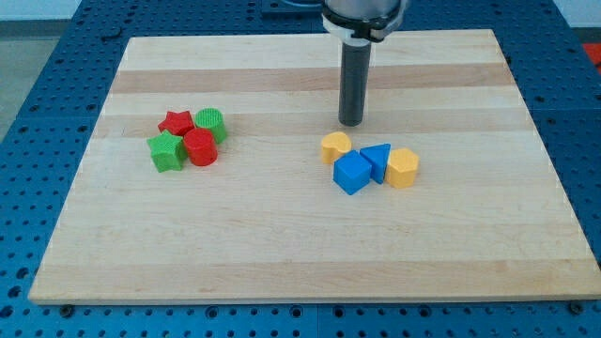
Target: Slide the yellow heart to the left side of the blue cube
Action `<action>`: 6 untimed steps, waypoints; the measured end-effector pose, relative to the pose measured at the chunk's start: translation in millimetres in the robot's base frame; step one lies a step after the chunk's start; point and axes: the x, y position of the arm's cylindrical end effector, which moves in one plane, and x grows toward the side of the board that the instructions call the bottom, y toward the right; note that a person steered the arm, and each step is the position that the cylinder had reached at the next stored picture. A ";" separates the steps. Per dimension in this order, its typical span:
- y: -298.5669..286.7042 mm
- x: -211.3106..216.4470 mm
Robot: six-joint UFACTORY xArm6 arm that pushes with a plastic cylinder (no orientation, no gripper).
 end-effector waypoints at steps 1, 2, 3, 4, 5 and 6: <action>0.0 9.4; -0.9 19.9; -1.0 30.7; -5.4 38.4; -23.4 41.9; -52.4 42.5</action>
